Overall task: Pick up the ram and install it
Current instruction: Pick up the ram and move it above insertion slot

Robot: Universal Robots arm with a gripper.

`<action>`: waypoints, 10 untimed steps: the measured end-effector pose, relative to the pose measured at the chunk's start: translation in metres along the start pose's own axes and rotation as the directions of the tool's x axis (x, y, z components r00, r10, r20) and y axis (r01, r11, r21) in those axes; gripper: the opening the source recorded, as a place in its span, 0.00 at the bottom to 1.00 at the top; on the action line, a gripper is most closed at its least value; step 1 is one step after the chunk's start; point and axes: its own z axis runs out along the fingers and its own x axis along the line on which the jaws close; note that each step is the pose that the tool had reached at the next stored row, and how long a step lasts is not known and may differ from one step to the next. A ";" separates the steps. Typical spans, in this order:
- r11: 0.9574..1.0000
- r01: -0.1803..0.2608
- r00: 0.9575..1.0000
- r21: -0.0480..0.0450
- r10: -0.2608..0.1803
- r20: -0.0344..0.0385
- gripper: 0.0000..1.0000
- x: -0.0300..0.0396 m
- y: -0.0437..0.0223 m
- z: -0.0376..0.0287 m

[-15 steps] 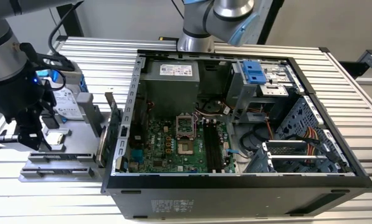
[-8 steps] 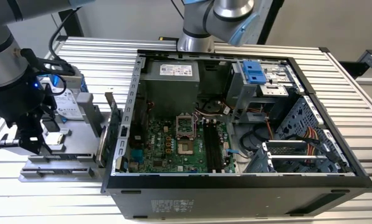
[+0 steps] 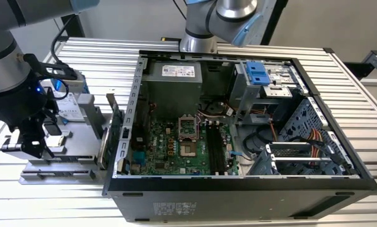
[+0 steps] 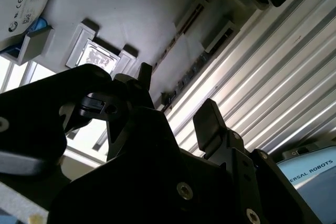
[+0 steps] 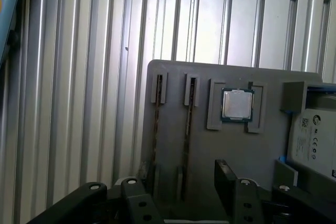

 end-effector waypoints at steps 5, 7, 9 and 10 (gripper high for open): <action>1.000 0.000 1.000 0.000 0.000 -0.001 1.00 0.0000 -0.0001 0.0035; 1.000 0.000 1.000 0.000 0.000 -0.001 1.00 0.0000 -0.0001 0.0047; 1.000 0.000 1.000 0.000 0.000 -0.002 1.00 0.0000 -0.0001 0.0057; 1.000 0.000 1.000 0.000 0.000 -0.002 1.00 0.0000 -0.0001 0.0062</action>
